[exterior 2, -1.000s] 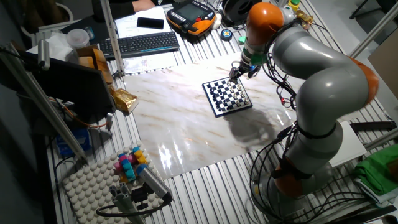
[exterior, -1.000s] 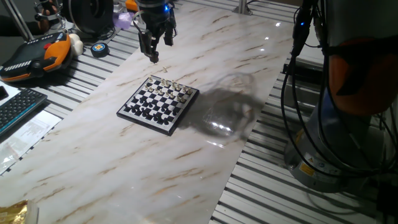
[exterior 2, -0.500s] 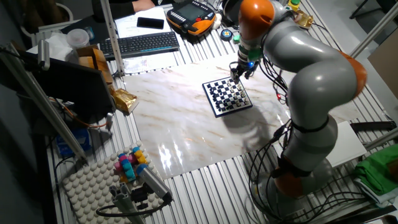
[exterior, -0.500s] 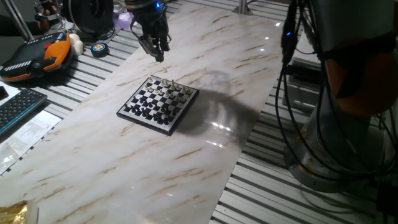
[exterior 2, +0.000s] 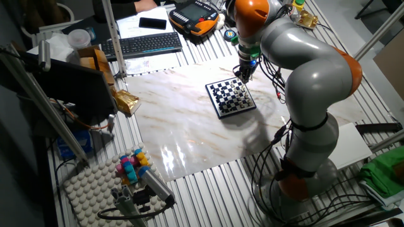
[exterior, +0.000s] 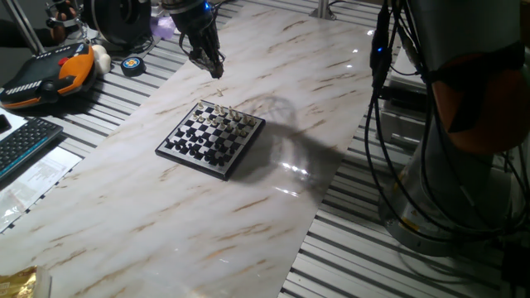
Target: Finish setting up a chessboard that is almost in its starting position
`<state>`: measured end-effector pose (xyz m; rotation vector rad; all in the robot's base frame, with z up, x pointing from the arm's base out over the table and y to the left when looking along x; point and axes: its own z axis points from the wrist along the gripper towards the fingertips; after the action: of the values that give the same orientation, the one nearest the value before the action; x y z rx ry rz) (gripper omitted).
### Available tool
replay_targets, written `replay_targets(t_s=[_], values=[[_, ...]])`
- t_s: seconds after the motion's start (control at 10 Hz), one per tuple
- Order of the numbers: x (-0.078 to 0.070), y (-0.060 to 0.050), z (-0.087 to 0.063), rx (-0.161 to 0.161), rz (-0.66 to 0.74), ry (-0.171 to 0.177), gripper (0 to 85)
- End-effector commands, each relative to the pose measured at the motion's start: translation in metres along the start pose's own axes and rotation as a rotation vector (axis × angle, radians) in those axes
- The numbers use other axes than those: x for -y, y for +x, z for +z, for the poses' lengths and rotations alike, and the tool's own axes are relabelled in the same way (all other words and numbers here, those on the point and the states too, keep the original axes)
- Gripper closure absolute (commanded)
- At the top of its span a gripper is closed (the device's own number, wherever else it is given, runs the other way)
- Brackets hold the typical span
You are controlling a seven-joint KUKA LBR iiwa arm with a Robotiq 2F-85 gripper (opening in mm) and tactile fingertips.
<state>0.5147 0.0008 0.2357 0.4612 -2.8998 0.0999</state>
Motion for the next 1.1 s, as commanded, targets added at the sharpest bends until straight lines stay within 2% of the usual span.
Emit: replay_targets(t_s=[0.0, 0.3, 0.5, 0.6, 0.7, 0.8, 0.9, 1.0], values=[[0.0, 0.0001, 0.0, 0.001, -0.001, 0.0, 84.3], [0.0, 0.0001, 0.0, -0.007, -0.036, -0.002, 84.3], [0.0, 0.0001, 0.0, 0.008, 0.032, 0.003, 84.3], [0.0, 0.0001, 0.0, 0.067, 0.05, -0.019, 84.3], [0.0, 0.0001, 0.0, 0.102, 0.044, -0.08, 84.3], [0.0, 0.0001, 0.0, 0.083, 0.056, -0.089, 84.3], [0.0, 0.0001, 0.0, 0.084, 0.11, -0.098, 84.3], [0.0, 0.0001, 0.0, 0.079, 0.133, -0.058, 84.3]])
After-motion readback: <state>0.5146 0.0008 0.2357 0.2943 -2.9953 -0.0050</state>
